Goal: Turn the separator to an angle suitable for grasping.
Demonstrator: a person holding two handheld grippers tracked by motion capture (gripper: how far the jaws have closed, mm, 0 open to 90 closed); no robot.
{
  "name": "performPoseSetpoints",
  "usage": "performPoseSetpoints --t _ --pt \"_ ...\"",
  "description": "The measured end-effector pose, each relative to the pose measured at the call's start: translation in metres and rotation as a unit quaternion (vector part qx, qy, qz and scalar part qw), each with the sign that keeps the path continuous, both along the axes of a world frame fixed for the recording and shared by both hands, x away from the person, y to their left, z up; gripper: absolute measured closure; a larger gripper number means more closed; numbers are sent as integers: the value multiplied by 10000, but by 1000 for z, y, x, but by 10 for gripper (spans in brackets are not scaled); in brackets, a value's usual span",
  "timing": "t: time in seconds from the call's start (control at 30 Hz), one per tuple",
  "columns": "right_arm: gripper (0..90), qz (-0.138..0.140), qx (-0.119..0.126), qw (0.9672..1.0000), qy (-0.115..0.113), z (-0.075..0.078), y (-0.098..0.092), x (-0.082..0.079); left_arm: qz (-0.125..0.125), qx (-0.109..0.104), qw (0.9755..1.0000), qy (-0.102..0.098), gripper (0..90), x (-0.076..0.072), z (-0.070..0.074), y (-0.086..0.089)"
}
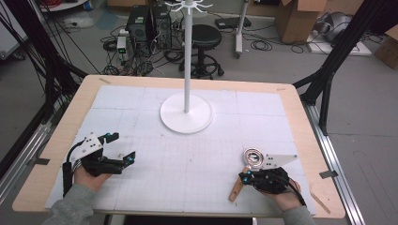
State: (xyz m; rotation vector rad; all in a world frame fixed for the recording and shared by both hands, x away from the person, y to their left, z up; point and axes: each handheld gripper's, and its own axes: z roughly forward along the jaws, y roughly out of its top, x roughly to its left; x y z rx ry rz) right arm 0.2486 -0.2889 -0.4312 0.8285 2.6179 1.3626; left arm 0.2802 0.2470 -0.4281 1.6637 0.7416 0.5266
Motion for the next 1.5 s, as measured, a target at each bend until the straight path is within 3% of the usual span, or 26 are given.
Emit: performPoseSetpoints --t 0.23,0.4,0.67,1.07,1.5 --pt "899 -38 -119 9998 134 -3 -8 -7 14 -11 10000 -7 18 0 0 0" --pt "899 99 -327 9993 158 -8 -4 -7 -1 -5 10000 -9 18 1 0 1" --pt "900 167 -287 9992 206 -10 -2 -7 11 -19 10000 21 18 1 0 0" --pt "899 314 -410 9985 172 -16 17 -3 18 -13 10000 16 18 1 0 0" --pt "899 201 -483 9986 -1 -16 33 4 13 19 10000 31 18 1 0 0"
